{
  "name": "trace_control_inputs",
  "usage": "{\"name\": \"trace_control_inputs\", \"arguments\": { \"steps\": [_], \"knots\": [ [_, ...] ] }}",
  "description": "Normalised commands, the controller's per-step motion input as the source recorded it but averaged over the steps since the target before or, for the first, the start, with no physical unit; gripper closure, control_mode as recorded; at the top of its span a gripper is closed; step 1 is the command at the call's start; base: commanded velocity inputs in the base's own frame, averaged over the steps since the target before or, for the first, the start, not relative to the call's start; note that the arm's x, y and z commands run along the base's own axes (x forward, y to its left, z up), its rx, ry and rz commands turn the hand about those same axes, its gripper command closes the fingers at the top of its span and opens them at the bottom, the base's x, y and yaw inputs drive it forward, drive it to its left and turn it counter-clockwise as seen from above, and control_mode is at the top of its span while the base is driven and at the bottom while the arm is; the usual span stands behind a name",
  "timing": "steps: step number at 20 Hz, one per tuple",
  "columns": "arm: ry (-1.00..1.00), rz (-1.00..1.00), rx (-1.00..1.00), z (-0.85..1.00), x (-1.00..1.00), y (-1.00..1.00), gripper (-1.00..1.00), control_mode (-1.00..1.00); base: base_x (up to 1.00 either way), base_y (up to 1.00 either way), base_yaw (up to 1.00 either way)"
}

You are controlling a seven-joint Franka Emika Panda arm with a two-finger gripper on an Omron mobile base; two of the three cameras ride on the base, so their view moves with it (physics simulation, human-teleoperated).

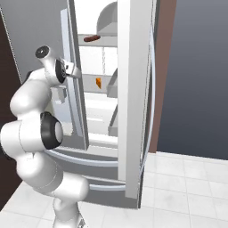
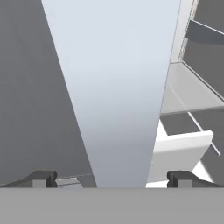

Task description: Retrieve the sausage and cheese from the fridge and place them on the cutting board on the counter.

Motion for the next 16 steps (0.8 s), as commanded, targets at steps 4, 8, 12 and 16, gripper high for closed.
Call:
{"name": "trace_control_inputs", "arguments": {
  "steps": [4,8,12,16],
  "knots": [
    [0.00,-0.04,0.00,-0.01,0.00,-0.49,-1.00,-1.00,0.00,0.00,0.00],
    [0.00,-0.04,0.00,0.00,0.00,-0.32,-1.00,-1.00,0.00,0.00,0.00],
    [0.00,-0.01,0.00,0.00,0.37,-0.02,-1.00,-1.00,0.00,0.00,0.00],
    [0.00,0.00,0.01,0.00,0.31,0.00,-1.00,-1.00,0.00,0.00,0.00]
  ]
}}
